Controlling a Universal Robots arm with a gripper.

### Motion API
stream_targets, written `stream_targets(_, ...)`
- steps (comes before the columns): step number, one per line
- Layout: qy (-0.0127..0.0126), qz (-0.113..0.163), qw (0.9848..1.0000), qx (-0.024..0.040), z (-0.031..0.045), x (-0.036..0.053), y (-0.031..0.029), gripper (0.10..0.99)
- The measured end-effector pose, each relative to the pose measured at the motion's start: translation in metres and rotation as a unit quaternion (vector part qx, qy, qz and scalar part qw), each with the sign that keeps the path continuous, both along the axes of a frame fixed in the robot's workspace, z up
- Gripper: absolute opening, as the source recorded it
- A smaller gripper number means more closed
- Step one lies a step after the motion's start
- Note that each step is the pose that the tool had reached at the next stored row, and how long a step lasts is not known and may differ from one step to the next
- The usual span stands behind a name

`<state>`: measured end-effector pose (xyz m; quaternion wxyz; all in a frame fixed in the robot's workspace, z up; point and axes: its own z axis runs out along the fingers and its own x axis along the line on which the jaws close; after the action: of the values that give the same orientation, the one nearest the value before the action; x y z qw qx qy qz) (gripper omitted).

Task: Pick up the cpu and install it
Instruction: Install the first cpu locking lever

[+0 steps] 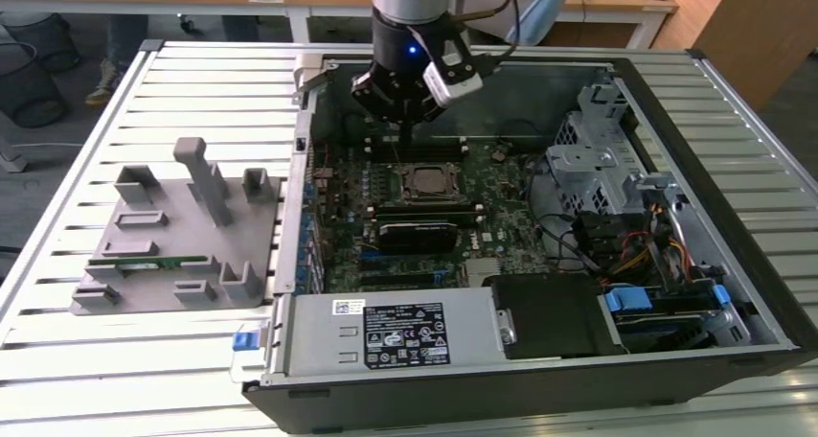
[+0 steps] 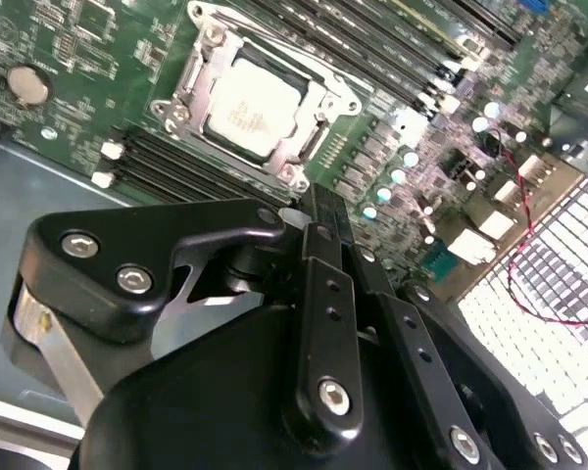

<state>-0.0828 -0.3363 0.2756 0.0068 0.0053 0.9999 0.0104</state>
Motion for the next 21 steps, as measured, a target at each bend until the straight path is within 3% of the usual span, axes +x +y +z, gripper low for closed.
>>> stream_targets(14, 0.0, 0.0, 1.0, 0.0, -0.0082, -0.0259, 0.0008, 0.106)
stream_targets(21, 0.0001, 0.001, 1.0, 0.0003, -0.0131, -0.0278, 0.0103, 0.106)
